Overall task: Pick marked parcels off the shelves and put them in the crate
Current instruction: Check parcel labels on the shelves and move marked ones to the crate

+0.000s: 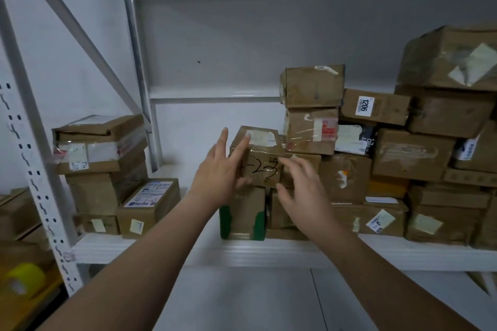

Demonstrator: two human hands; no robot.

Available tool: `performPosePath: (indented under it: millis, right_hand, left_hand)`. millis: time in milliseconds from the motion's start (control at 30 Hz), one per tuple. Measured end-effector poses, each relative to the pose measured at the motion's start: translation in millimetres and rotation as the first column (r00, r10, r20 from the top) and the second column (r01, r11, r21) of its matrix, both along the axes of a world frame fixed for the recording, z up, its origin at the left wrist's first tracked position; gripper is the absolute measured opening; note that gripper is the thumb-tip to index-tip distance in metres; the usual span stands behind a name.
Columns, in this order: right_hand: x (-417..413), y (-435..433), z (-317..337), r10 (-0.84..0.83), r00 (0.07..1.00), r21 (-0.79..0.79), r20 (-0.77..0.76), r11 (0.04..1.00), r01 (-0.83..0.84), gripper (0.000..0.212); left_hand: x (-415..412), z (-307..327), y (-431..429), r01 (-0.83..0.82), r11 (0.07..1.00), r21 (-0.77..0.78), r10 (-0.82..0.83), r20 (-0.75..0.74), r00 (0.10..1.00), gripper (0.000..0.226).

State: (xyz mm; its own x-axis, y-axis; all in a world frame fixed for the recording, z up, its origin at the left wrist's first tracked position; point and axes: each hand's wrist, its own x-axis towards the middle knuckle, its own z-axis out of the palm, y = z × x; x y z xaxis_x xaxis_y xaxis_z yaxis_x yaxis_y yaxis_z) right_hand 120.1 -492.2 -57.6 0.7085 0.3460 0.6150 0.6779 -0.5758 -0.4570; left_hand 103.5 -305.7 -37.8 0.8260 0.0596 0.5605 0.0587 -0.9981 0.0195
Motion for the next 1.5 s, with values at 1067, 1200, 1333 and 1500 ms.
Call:
performPosePath:
  millis: [1067, 1200, 1333, 1500]
  right_hand:
    - [-78, 148, -36, 0.329, 0.94, 0.747, -0.094, 0.647, -0.152, 0.055]
    - [-95, 168, -40, 0.322, 0.943, 0.754, -0.082, 0.639, -0.153, 0.054]
    - [-105, 182, -49, 0.311, 0.945, 0.746, -0.1, 0.652, -0.135, 0.054]
    - [-107, 193, -58, 0.279, 0.95, 0.678, -0.144, 0.726, -0.11, 0.06]
  left_hand:
    - [-112, -45, 89, 0.524, 0.426, -0.738, -0.046, 0.56, 0.827, 0.043]
    - [-127, -51, 108, 0.532, 0.399, -0.747, -0.062, 0.557, 0.828, 0.044]
    - [-136, -61, 123, 0.519, 0.42, -0.744, -0.096, 0.532, 0.841, 0.045]
    - [-136, -75, 139, 0.463, 0.497, -0.734, -0.206, 0.418, 0.885, 0.075]
